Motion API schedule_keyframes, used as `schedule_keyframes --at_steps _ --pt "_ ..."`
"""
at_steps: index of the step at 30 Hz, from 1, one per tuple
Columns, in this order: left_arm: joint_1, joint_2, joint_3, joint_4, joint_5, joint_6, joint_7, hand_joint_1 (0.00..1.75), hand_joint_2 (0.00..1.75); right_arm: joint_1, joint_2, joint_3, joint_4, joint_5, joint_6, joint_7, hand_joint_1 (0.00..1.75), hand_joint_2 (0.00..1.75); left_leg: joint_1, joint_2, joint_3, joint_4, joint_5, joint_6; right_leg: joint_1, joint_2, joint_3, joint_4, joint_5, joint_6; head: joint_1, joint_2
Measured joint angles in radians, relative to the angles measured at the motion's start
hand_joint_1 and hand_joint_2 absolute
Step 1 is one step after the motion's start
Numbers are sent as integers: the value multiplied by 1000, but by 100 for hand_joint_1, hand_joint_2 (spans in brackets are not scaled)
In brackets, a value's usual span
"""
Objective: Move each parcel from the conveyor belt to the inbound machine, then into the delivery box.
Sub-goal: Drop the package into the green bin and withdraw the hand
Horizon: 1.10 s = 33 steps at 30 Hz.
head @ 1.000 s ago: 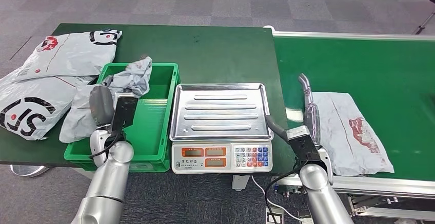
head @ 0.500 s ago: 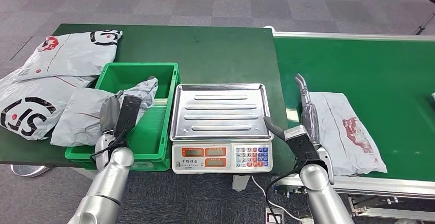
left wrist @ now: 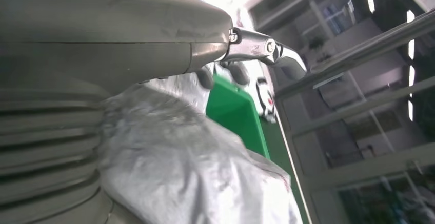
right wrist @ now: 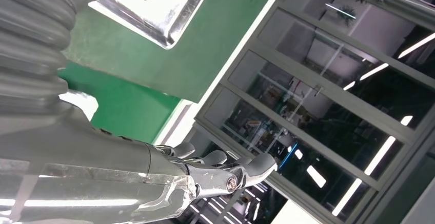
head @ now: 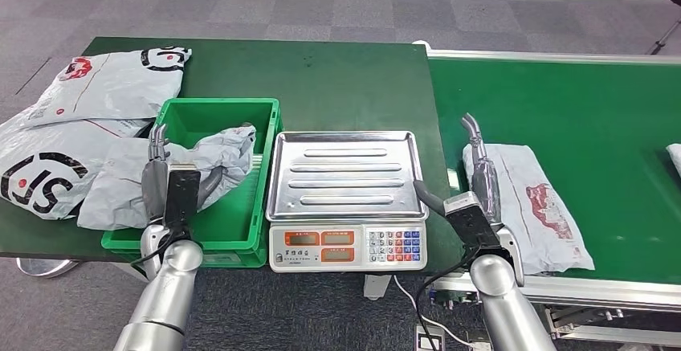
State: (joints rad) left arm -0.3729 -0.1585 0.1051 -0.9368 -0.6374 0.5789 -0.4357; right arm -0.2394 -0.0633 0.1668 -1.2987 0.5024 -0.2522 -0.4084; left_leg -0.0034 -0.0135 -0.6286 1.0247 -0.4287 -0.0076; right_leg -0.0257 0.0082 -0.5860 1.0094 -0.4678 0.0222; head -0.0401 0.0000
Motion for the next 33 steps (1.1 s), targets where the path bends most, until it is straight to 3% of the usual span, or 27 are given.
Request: schedule_keyframes --at_steps 6,12,15,21,30,33 --pt "52 -11 -41 -95 95 -79 -24 0 0 -20 0 -11 20 -6 -1 -4 0 175 0 0 -1 0 0 0 0 0 -1 0 0 0 0 0" --pt "89 -13 -112 -177 270 -326 -84 0 0 -65 -7 -71 97 -47 -14 3 0 175 0 -1 -1 0 -1 0 0 0 -1 0 0 0 0 0" --pt "99 -13 -163 -201 275 -406 -58 0 0 -98 -23 -122 168 -38 -23 21 0 175 0 -1 -1 0 0 0 0 -1 -1 0 0 0 0 0" --pt "99 -10 -206 -200 203 -362 16 0 0 -116 -51 -187 255 4 -25 50 0 175 -1 -1 -2 1 -1 0 0 -1 -1 0 0 0 0 0" --pt "96 -9 -218 -188 194 -350 19 0 0 -116 -61 -209 289 18 -28 58 0 175 0 -1 -2 0 -1 0 0 -1 -2 0 -1 -1 0 0" --pt "96 -9 -218 -187 226 -345 -18 0 0 -116 -62 -209 294 82 -55 131 0 175 0 -1 -2 0 -1 0 0 -1 -2 0 -1 -1 0 0"
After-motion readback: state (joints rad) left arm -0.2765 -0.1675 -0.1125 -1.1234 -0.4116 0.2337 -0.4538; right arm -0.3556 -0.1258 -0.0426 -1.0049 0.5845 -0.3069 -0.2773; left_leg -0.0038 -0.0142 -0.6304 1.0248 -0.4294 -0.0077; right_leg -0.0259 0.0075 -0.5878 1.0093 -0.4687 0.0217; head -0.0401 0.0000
